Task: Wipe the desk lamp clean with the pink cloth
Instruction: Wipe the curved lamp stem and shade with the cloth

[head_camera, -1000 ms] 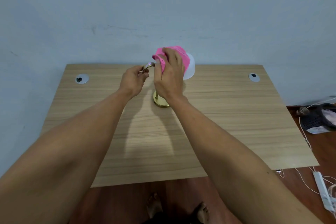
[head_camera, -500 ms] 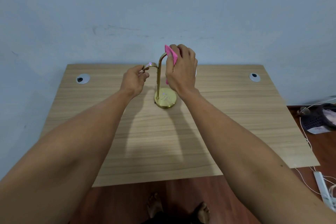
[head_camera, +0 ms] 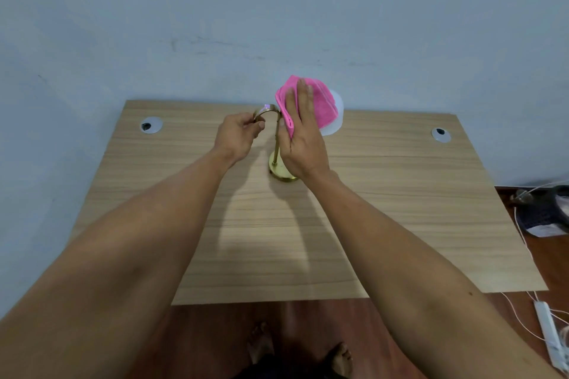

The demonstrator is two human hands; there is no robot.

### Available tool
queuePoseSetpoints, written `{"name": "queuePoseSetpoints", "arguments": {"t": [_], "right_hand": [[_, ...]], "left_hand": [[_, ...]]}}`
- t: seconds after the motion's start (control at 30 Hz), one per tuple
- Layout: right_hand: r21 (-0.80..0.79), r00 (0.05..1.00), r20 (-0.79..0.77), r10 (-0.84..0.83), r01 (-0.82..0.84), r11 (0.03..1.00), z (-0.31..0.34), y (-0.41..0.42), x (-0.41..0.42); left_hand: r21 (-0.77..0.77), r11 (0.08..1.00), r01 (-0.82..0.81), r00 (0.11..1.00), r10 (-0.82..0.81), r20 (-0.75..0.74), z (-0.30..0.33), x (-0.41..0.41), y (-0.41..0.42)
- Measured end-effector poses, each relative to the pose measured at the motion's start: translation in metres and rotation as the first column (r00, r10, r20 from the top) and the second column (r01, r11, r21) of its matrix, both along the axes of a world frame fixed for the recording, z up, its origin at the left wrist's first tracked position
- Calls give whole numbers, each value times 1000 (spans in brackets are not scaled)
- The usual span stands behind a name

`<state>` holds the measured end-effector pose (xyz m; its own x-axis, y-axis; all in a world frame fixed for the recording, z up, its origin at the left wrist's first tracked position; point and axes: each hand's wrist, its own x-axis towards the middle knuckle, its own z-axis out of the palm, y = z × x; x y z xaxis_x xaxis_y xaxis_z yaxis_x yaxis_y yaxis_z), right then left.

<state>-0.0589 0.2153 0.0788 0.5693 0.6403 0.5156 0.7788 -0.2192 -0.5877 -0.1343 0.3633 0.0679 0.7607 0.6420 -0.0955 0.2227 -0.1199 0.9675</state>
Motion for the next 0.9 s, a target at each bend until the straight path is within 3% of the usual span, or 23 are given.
{"name": "queuePoseSetpoints", "arguments": {"t": [0.13, 0.2, 0.37, 0.5, 0.63, 0.77, 0.9], "right_hand": [[329, 951, -306, -41, 146, 933, 18, 4, -22], [410, 946, -312, -86, 216, 886, 30, 11, -32], [38, 999, -8, -37, 37, 999, 31, 26, -42], [-278, 953, 282, 109, -27, 960, 8, 16, -34], [-422, 844, 476, 246, -26, 906, 9, 4, -15], [-461, 814, 497, 301, -47, 886, 18, 3, -6], [-242, 922, 360, 145, -58, 968, 21, 5, -15]], "left_hand": [[-66, 998, -17, 999, 19, 31, 0, -2, -4], [-87, 995, -42, 999, 44, 23, -2, -5, -6], [-38, 998, -42, 999, 41, -11, -3, -19, -15], [9, 997, -76, 997, 76, -1, -10, -24, -16], [-42, 998, -51, 999, 52, 17, -14, -24, -12], [-76, 997, -31, 1000, 30, -9, -9, -24, -12], [-66, 998, -12, 1000, 11, -22, -8, -20, -12]]}}
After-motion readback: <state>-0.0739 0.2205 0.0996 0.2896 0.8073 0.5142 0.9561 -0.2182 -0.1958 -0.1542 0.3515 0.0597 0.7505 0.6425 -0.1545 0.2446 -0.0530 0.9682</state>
